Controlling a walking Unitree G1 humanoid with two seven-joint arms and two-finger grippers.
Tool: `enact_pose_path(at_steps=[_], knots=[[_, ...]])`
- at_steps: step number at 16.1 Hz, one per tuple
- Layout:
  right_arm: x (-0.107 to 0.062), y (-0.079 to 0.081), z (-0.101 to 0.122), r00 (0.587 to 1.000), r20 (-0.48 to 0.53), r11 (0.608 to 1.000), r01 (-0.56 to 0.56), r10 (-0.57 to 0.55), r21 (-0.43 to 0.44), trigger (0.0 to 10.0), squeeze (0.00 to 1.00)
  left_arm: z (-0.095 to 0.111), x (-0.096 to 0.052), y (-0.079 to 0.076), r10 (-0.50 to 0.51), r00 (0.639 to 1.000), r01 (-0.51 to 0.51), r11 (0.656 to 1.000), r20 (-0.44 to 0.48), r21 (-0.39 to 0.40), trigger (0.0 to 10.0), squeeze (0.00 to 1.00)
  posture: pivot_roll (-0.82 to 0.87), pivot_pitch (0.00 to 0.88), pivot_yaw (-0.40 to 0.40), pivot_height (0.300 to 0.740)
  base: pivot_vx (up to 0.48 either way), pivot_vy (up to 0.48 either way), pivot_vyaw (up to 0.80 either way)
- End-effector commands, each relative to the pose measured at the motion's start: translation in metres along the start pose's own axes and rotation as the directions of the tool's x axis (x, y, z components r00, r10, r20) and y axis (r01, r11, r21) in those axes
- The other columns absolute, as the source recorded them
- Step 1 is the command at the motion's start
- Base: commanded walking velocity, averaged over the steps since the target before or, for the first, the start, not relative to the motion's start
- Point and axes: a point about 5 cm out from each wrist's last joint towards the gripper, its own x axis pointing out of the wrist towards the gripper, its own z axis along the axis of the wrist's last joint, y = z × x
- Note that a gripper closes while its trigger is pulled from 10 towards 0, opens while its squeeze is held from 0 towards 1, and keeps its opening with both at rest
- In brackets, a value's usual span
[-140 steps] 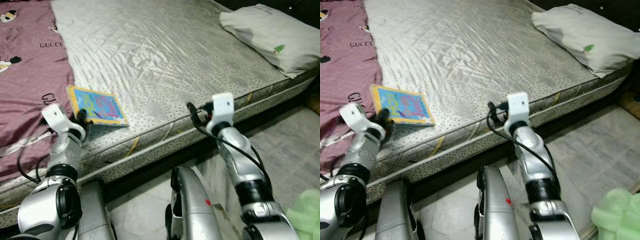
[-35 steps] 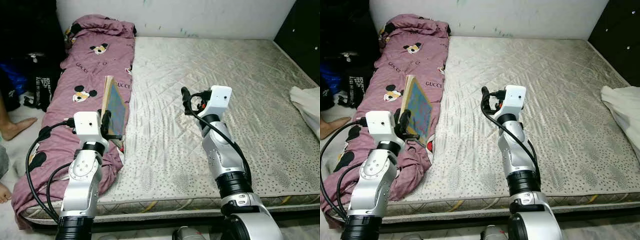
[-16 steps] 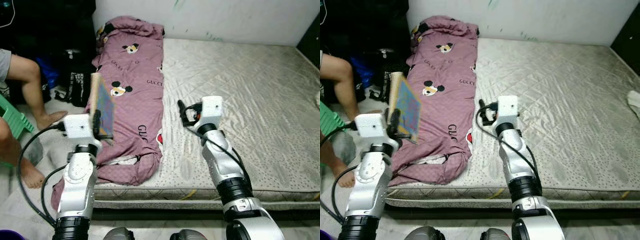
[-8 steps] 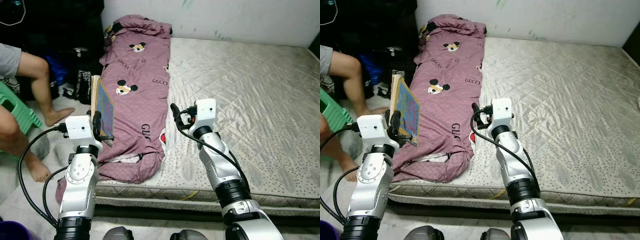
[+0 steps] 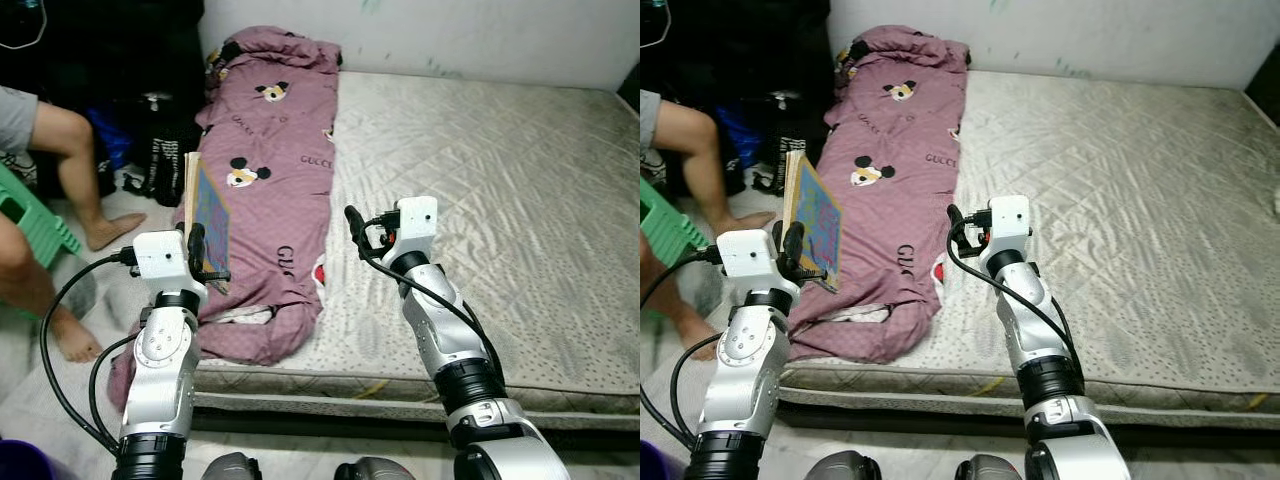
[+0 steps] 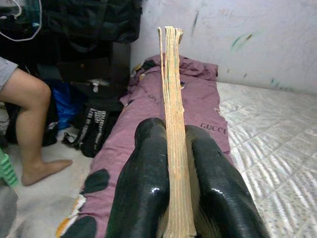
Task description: Clean up the room
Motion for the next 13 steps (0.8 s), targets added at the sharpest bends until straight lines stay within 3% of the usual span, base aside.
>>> enact_pose_path(at_steps=[1, 13], knots=[[0.002, 0.0009, 0.0053, 1.0, 0.018, 1.0, -0.009, 0.01, -0.011, 10.0, 0.0, 0.0059, 0.0027, -0.0011, -0.003, 1.0, 0.003, 1.0, 0.025, -0.001, 10.0, 0.0, -0.05, 0.0, -0.033, 0.74, 0.0, -0.281, 0.48], [0.0018, 0.0018, 0.0036, 1.0, 0.009, 1.0, -0.009, 0.009, -0.017, 10.0, 0.0, 0.0055, 0.0033, -0.0023, 0.0, 1.0, 0.0, 1.0, 0.023, -0.01, 10.0, 0.0, -0.05, 0.0, -0.035, 0.74, 0.0, -0.279, 0.0]])
